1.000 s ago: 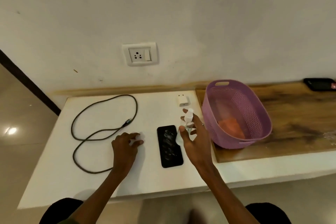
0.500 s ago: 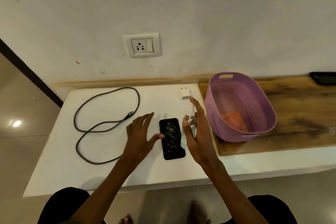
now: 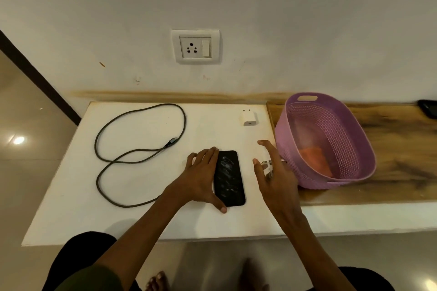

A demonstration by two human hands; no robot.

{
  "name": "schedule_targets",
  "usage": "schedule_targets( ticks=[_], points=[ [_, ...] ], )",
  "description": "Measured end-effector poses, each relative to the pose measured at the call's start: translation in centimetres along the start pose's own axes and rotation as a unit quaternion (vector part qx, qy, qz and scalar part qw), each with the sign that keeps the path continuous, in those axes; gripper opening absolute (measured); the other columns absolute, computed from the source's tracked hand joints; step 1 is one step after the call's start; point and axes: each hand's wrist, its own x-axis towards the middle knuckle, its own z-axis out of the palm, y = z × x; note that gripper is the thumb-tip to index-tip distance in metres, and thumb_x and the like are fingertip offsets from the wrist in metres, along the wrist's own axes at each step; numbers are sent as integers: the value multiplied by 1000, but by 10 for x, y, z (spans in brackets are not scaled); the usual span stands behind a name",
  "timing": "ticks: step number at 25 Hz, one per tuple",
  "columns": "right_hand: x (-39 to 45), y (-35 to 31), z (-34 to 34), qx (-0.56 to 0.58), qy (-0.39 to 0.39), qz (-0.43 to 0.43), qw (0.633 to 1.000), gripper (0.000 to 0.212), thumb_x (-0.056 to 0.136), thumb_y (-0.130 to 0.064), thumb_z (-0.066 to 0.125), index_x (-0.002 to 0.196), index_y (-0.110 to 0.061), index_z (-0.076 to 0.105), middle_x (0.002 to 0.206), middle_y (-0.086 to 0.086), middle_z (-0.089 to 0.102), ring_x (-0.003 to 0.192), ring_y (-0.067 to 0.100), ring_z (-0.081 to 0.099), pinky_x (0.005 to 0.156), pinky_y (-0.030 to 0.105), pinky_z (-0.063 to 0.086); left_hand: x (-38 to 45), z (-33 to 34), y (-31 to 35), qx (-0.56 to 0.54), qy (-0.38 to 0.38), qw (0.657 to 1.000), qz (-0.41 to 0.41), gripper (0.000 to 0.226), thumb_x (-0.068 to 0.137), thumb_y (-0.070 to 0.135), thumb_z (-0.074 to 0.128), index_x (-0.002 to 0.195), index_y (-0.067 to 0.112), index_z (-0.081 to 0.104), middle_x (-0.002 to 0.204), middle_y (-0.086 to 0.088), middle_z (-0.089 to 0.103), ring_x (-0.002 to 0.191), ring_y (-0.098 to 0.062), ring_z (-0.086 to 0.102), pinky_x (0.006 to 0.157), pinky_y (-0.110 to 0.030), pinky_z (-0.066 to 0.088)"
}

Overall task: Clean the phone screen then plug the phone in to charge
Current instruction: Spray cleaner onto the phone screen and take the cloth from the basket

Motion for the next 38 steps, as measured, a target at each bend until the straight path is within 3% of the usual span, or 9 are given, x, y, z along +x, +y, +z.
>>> schedule_targets(
  ticks=[3,13,19,23,26,29,31,35,38],
  points=[
    [1,0,6,-69,29,23,997,45,96,-47,39,140,-41,33,118,2,67,86,16,67,74,39,61,1,-2,-5,-8,10,1000,4,154,43,83,77,157,20,-4,166,0,5,153,-23,5,122,-47,-3],
    [-5,-13,-4,-60,113,15,992,42,93,-40,54,133,-35,40,109,7,71,75,20,69,69,41,62,0,0,-7,-30,1,1000,-4,150,46,84,76,156,24,-6,166,1,3,153,-23,3,122,-48,-4],
    [-18,-12,-18,-124,79,55,988,49,94,-48,47,138,-40,28,124,9,66,95,32,69,80,55,57,-3,-4,-3,-22,-2,1000,-10,153,47,82,78,157,20,-9,167,0,-2,154,-23,-2,123,-49,-4],
    [-27,-14,-18,-143,52,70,986,47,94,-41,52,136,-37,30,117,10,67,98,33,68,82,54,55,-2,-5,-2,-9,-1,1000,-12,154,46,82,77,157,18,-8,167,-1,-2,154,-24,-1,122,-50,-4],
    [-30,-13,-22,-102,47,115,987,44,90,-46,49,129,-35,34,105,10,70,87,30,69,81,51,58,-3,-5,-1,-8,-2,1000,-14,153,47,81,78,157,18,-8,168,-2,-4,154,-25,-3,122,-49,-5],
    [-29,-16,-30,-60,105,119,986,47,89,-46,51,131,-34,34,106,11,70,83,26,69,77,44,57,-5,-8,-1,-22,12,1000,-7,150,51,79,78,158,17,-7,168,0,-9,154,-23,-12,122,-48,-7],
    [-25,-19,-35,-39,137,110,984,50,90,-45,54,134,-36,32,111,10,69,84,24,69,76,45,57,-8,-15,-7,-41,60,997,-35,133,62,71,78,159,18,4,168,-1,-1,154,-23,-9,122,-47,-4],
    [-20,-25,-32,-23,127,114,985,52,91,-52,50,137,-40,28,111,6,69,80,18,66,77,47,59,-20,-20,-33,-57,130,980,-142,77,82,37,79,149,26,42,158,-7,29,147,-33,16,119,-46,13],
    [-20,-28,-24,-13,119,107,987,53,91,-53,50,137,-41,26,122,2,65,92,13,62,77,41,56,-27,-13,-43,-128,153,969,-145,48,83,17,79,129,19,64,124,-5,51,119,-25,48,95,-25,34]
  ],
)
